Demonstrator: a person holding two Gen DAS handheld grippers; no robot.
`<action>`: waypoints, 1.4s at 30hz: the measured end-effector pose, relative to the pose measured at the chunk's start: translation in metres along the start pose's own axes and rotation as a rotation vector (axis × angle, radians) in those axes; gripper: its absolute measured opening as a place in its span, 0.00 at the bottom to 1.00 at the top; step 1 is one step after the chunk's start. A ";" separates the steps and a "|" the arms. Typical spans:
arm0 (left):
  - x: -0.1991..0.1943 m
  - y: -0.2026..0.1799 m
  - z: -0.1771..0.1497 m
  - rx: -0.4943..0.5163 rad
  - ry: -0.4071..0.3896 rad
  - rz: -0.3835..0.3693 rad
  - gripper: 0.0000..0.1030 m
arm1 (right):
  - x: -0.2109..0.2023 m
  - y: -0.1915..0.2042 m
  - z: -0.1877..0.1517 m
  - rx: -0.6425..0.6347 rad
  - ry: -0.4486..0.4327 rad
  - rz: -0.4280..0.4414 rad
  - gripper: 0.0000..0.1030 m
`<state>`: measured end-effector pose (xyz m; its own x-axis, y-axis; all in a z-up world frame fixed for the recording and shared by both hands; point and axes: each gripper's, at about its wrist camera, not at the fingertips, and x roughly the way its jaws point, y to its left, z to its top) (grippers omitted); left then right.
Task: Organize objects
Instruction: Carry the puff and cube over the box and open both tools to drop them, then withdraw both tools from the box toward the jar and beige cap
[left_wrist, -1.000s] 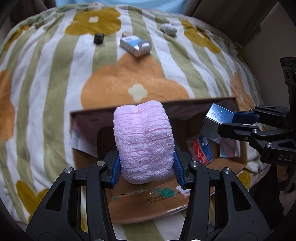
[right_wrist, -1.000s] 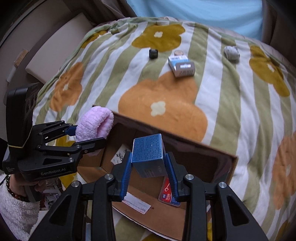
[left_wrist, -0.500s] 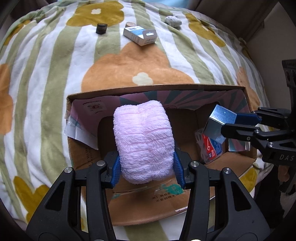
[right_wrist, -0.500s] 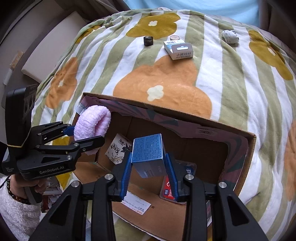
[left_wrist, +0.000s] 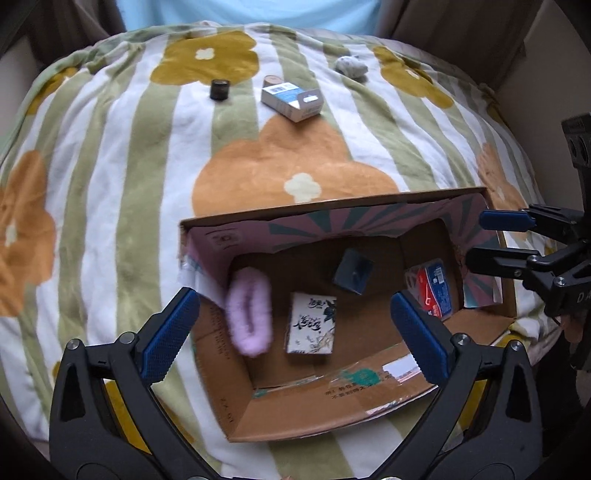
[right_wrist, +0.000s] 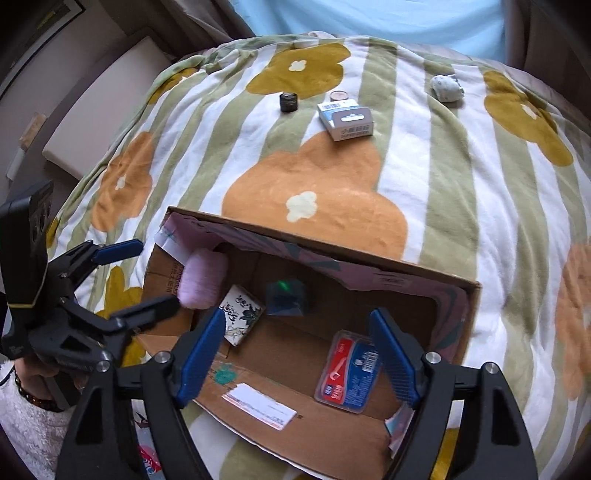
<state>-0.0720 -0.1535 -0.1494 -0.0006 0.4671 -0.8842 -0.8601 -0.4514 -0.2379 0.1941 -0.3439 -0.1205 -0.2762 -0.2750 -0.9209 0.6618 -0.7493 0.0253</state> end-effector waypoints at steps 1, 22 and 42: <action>-0.002 0.002 0.000 -0.005 0.000 0.001 1.00 | -0.001 -0.001 -0.001 0.001 0.001 -0.006 0.74; -0.009 0.027 0.006 -0.064 -0.009 0.005 1.00 | -0.002 -0.005 0.005 0.006 0.005 -0.012 0.74; -0.026 0.030 0.051 -0.046 -0.060 -0.016 1.00 | -0.032 -0.013 0.051 -0.002 -0.066 -0.014 0.74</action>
<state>-0.1232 -0.1404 -0.1133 -0.0184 0.5185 -0.8549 -0.8360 -0.4769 -0.2713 0.1581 -0.3560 -0.0719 -0.3311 -0.3038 -0.8933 0.6586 -0.7524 0.0117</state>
